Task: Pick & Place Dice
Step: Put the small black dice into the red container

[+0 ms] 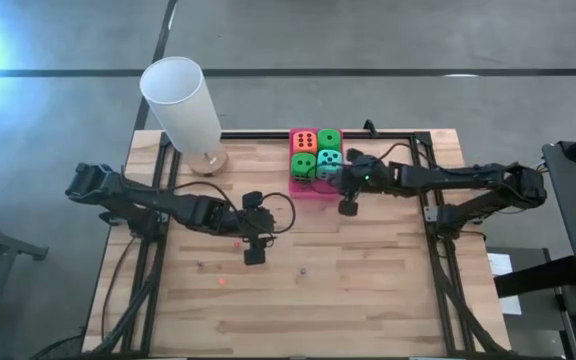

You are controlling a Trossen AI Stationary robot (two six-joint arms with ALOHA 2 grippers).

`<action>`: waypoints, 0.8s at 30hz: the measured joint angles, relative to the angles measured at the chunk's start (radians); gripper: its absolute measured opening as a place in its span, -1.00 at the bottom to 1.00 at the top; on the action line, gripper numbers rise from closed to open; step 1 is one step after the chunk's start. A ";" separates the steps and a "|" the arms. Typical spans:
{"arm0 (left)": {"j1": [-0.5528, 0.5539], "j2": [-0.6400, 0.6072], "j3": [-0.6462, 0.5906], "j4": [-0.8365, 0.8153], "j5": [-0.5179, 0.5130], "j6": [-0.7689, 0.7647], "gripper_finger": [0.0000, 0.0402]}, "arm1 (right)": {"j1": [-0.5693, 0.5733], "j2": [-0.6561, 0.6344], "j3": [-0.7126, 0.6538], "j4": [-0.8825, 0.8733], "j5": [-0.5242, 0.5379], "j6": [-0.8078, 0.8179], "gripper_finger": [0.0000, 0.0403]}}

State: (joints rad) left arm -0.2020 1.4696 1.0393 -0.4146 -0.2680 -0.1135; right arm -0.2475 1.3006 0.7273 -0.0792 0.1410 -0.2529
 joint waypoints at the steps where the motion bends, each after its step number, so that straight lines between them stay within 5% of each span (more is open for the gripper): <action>1: 0.000 0.000 0.000 0.003 0.000 0.000 -0.02 | -0.012 0.000 -0.013 0.008 0.000 0.005 -0.74; 16: 0.000 0.000 0.000 0.015 0.000 0.011 -0.15 | -0.126 0.077 -0.063 0.113 0.006 0.088 -0.73; 24: 0.000 0.000 0.000 0.015 0.000 0.011 -0.18 | -0.129 0.113 -0.063 0.124 0.027 0.097 -0.49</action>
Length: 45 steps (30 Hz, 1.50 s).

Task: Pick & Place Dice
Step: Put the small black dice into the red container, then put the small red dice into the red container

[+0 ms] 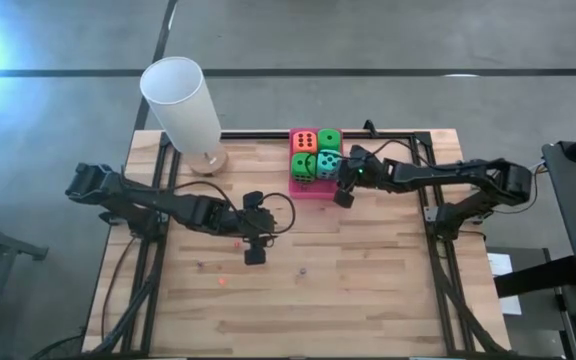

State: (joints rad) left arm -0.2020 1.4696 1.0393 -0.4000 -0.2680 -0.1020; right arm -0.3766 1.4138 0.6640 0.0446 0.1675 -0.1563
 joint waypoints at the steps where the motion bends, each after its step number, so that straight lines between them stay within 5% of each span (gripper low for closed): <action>1: 0.000 0.000 0.000 0.000 0.000 0.000 -0.19 | -0.001 0.005 0.000 0.000 0.005 -0.001 -0.45; 13: 0.001 0.000 0.000 -0.005 0.000 0.000 -0.11 | -0.007 -0.007 0.005 0.001 0.016 0.000 -0.24; 20: -0.002 0.000 0.000 -0.076 0.000 -0.009 -0.05 | 0.029 -0.074 0.089 -0.190 -0.081 0.060 -0.30; 24: -0.002 -0.001 -0.031 -0.115 0.000 -0.106 -0.02 | 0.075 -0.107 0.099 -0.203 -0.165 0.050 -0.34; 34: -0.003 -0.001 -0.161 -0.155 0.019 -0.470 0.07 | 0.231 -0.179 0.099 -0.193 -0.172 -0.053 -0.42; 45: -0.003 0.000 -0.247 -0.182 0.045 -0.728 0.14 | 0.266 -0.226 0.099 -0.187 -0.171 -0.053 -0.41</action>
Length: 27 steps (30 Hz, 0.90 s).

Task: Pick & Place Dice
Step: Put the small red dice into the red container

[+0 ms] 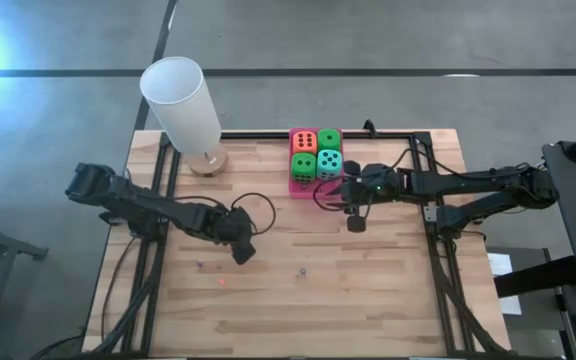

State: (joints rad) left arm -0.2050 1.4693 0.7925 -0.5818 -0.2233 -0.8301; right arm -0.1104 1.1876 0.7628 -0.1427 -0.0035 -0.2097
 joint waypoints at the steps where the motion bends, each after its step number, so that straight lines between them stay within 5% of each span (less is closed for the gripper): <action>1: 0.000 0.000 -0.009 0.000 0.000 -0.020 0.14 | 0.000 0.001 0.000 0.000 0.000 0.000 -0.40; 27: -0.063 0.141 -0.027 0.016 0.064 -0.168 0.30 | 0.001 0.004 -0.001 0.001 0.002 0.012 -0.51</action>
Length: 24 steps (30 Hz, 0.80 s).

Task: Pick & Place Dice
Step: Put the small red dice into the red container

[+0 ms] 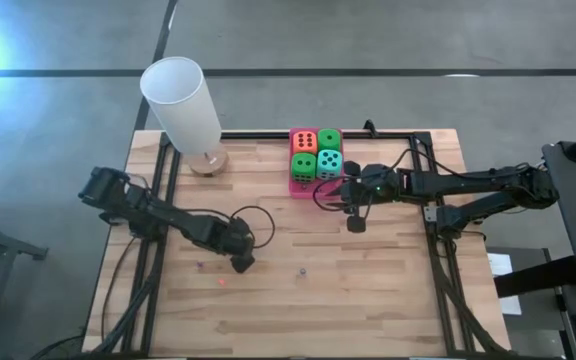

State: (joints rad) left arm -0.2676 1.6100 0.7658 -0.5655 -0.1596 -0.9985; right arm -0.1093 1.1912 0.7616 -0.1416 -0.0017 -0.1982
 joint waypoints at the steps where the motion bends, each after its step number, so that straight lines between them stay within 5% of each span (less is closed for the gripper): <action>1: 0.000 0.000 0.002 0.000 0.002 -0.002 0.31 | 0.000 0.000 0.000 0.000 0.000 0.000 -0.51; 14: 0.002 -0.006 0.006 0.005 0.008 0.006 0.34 | 0.000 0.000 0.000 0.001 0.000 -0.003 -0.57; 24: 0.003 -0.005 0.006 0.003 -0.012 0.003 -0.28 | 0.000 0.000 0.000 0.003 0.000 0.007 -0.63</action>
State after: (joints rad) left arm -0.2649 1.6054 0.7715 -0.5621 -0.1718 -0.9958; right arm -0.1093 1.1915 0.7616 -0.1383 -0.0017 -0.1909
